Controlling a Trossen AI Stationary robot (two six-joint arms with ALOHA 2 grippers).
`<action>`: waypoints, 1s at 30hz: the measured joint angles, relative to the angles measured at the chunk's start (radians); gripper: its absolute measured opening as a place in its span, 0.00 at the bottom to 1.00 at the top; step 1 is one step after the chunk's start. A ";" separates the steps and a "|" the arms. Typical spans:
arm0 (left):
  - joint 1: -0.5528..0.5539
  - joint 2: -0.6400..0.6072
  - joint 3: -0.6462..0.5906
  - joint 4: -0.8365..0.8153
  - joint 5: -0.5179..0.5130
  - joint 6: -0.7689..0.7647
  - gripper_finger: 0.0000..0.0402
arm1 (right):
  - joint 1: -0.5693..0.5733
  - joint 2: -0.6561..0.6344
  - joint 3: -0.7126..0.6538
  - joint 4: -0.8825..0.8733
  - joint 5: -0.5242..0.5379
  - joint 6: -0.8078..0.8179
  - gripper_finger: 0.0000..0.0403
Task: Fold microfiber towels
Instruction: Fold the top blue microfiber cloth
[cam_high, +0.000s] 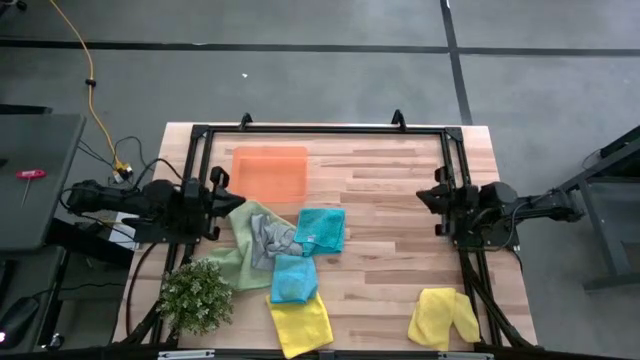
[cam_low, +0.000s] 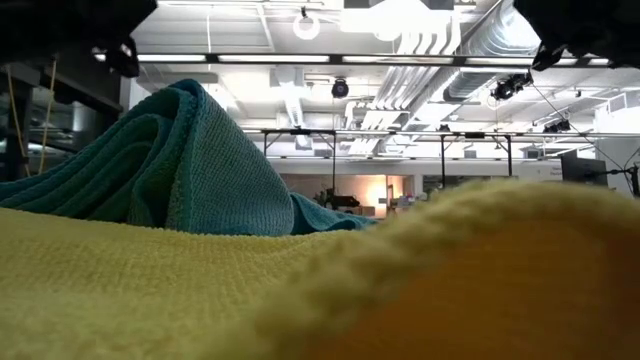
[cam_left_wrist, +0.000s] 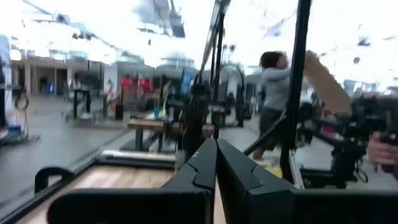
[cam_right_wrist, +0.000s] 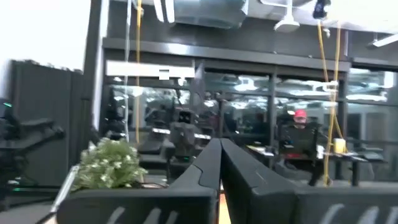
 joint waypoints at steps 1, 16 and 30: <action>0.000 0.052 0.029 -0.016 0.000 0.001 0.01 | -0.003 0.027 0.010 0.002 0.010 0.002 0.00; -0.010 0.860 0.386 -0.174 -0.036 0.065 0.13 | -0.009 0.365 0.117 -0.001 0.090 -0.007 0.18; -0.080 1.315 0.621 -0.395 -0.076 0.099 0.45 | -0.009 0.403 0.118 -0.001 0.087 -0.008 0.29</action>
